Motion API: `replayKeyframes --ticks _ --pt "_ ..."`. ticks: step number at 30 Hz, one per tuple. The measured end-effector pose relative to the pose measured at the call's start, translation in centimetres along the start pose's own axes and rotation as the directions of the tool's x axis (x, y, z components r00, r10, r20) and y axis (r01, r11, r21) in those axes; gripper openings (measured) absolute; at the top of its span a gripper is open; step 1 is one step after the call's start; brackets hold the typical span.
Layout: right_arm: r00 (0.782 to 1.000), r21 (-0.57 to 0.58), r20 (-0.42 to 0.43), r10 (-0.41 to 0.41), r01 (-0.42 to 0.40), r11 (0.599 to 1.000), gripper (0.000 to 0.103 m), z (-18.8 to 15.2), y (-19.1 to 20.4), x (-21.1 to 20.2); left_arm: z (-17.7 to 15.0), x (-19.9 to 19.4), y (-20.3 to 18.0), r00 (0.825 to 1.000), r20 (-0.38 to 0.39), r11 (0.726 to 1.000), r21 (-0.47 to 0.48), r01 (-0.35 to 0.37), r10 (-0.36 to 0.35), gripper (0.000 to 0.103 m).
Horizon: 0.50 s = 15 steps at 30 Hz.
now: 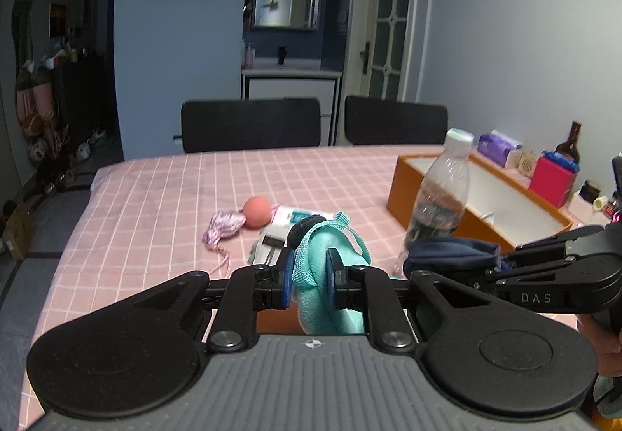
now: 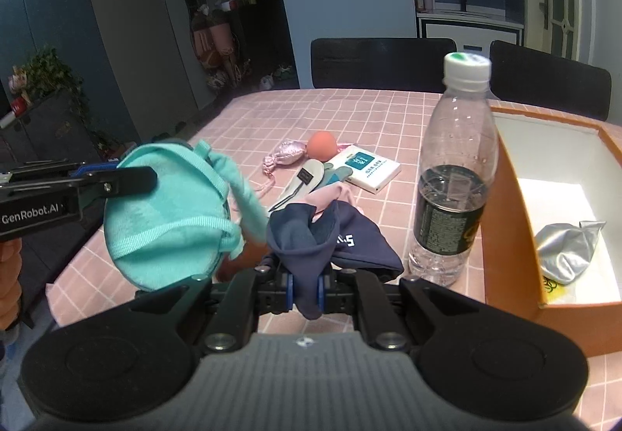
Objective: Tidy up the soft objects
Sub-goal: 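Carry the teal pouch with the left gripper while the right gripper carries the navy sock to the box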
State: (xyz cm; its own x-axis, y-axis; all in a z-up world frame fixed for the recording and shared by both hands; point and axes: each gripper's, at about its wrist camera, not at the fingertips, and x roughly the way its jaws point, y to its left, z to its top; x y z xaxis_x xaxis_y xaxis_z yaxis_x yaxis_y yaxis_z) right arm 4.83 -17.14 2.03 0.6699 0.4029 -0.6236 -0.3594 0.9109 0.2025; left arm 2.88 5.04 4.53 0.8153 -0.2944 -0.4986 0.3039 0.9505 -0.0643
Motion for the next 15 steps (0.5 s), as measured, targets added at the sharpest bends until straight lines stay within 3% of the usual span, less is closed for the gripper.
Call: replayKeyframes --ticks 8,15 --pt "0.999 0.001 0.039 -0.005 0.005 1.0 0.009 0.2 -0.7 -3.9 1.7 -2.6 -2.1 0.996 0.091 0.998 0.058 0.017 -0.023 0.019" --pt "0.995 -0.006 0.068 -0.076 0.076 0.997 0.009 0.3 -1.9 -7.2 2.8 -2.8 -4.9 0.987 0.115 0.989 0.11 0.096 -0.109 0.019"
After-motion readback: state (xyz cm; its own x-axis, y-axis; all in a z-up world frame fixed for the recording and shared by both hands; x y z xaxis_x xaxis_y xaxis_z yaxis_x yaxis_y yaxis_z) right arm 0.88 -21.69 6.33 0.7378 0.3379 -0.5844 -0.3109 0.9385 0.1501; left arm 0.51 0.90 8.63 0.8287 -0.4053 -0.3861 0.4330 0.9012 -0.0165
